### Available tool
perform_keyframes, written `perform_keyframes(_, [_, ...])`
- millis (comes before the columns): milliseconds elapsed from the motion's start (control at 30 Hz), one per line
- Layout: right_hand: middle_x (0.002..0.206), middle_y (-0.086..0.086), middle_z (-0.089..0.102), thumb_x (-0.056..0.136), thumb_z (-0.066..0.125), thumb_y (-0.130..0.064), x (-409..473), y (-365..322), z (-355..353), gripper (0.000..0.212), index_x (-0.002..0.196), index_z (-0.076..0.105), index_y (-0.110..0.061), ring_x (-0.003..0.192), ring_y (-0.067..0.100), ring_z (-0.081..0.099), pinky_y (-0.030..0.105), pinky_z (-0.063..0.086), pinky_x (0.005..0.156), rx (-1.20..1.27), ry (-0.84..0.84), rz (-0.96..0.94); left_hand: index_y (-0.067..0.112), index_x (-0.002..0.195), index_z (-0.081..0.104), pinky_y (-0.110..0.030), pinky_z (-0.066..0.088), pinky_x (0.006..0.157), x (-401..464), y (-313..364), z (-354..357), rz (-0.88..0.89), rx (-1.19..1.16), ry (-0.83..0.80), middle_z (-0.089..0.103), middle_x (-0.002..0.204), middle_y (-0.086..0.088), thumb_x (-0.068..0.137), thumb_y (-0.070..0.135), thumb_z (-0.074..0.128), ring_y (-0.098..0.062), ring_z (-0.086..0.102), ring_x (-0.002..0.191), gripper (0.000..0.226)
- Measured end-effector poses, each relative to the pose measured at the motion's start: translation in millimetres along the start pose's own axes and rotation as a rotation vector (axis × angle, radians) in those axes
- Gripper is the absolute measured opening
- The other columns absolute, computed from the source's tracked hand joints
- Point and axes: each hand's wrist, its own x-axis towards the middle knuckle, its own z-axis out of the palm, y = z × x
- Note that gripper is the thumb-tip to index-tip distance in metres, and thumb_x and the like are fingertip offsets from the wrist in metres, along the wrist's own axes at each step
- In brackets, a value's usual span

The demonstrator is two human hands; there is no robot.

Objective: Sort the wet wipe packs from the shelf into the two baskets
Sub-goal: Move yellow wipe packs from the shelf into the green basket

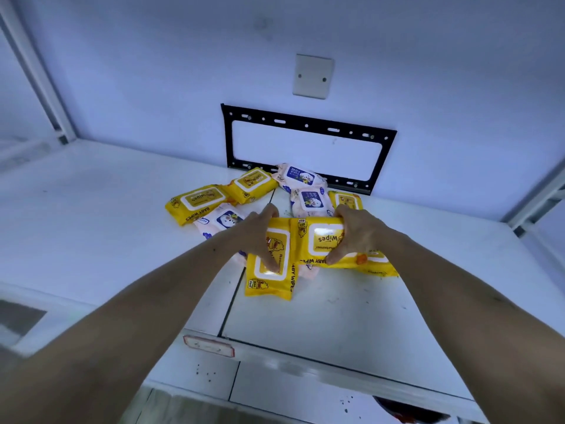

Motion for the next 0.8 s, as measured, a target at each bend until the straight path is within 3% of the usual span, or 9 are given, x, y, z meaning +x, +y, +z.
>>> perform_keyframes(133, [0.093,-0.011,0.068,0.038,0.093,-0.052,-3,3,-9,0.075,0.103,0.063,-0.028,0.089,0.010,0.066,0.022,0.051,0.066,0.244,-0.036,-0.005,0.038,0.147,0.005,-0.053,0.049,0.097,-15,-1,6,-0.094,-0.282,0.084,0.042,0.140,-0.011,0.046,0.022,0.097,-0.035,0.047,0.127,0.138])
perform_keyframes(233, [0.098,-0.004,0.074,0.042,0.094,-0.046,0,6,-11,0.068,0.100,0.068,-0.022,0.086,0.012,0.071,0.028,0.058,0.072,0.460,-0.063,0.009,0.032,0.152,-0.003,-0.050,0.048,0.098,-26,-2,7,-0.213,-0.493,0.167,0.042,0.144,-0.009,0.047,0.016,0.096,-0.034,0.046,0.129,0.145])
perform_keyframes(300, [0.104,0.000,0.075,0.048,0.094,-0.043,2,0,-9,0.069,0.106,0.067,-0.016,0.090,0.017,0.073,0.032,0.059,0.078,0.596,-0.058,0.010,0.022,0.148,0.020,-0.042,0.054,0.087,-34,-4,5,-0.294,-0.567,0.200,0.050,0.135,-0.005,0.048,0.016,0.096,-0.027,0.053,0.118,0.125])
perform_keyframes(400, [0.099,0.000,0.077,0.055,0.091,-0.046,5,-22,-8,0.057,0.102,0.069,-0.021,0.087,0.018,0.074,0.032,0.060,0.074,0.735,-0.054,-0.022,0.017,0.109,0.058,-0.026,0.056,0.056,-47,-11,-1,-0.260,-0.752,0.233,0.069,0.100,0.005,0.048,0.008,0.094,-0.017,0.067,0.091,0.071])
perform_keyframes(467, [0.098,0.002,0.078,0.060,0.088,-0.046,8,-45,-5,0.056,0.106,0.070,-0.020,0.087,0.021,0.075,0.038,0.061,0.079,0.821,-0.079,-0.067,0.021,0.092,0.066,-0.019,0.053,0.044,-63,-22,-6,-0.214,-0.874,0.320,0.072,0.081,0.011,0.050,0.001,0.092,-0.011,0.069,0.078,0.054])
perform_keyframes(600, [0.101,0.008,0.077,0.076,0.080,-0.035,14,-107,3,0.045,0.115,0.068,-0.015,0.083,0.021,0.076,0.037,0.061,0.070,0.982,-0.151,-0.128,0.012,0.104,0.069,-0.029,0.059,0.052,-104,-62,-16,-0.209,-1.044,0.442,0.074,0.096,-0.003,0.058,-0.005,0.087,-0.022,0.072,0.084,0.052])
perform_keyframes(667, [0.100,0.007,0.077,0.080,0.078,-0.033,16,-143,12,0.042,0.116,0.066,-0.014,0.082,0.020,0.075,0.038,0.061,0.070,0.994,-0.198,-0.173,0.015,0.099,0.070,-0.032,0.060,0.055,-127,-89,-21,-0.257,-1.078,0.490,0.074,0.099,-0.007,0.060,-0.003,0.087,-0.021,0.072,0.083,0.046])
perform_keyframes(800, [0.081,0.001,0.078,0.086,0.072,-0.029,7,-237,47,0.021,0.103,0.066,-0.018,0.070,0.016,0.075,0.034,0.059,0.057,0.944,-0.360,-0.287,0.018,0.100,0.070,-0.040,0.060,0.070,-196,-153,-27,-0.397,-1.141,0.621,0.075,0.101,-0.006,0.061,0.005,0.089,-0.024,0.072,0.088,0.045])
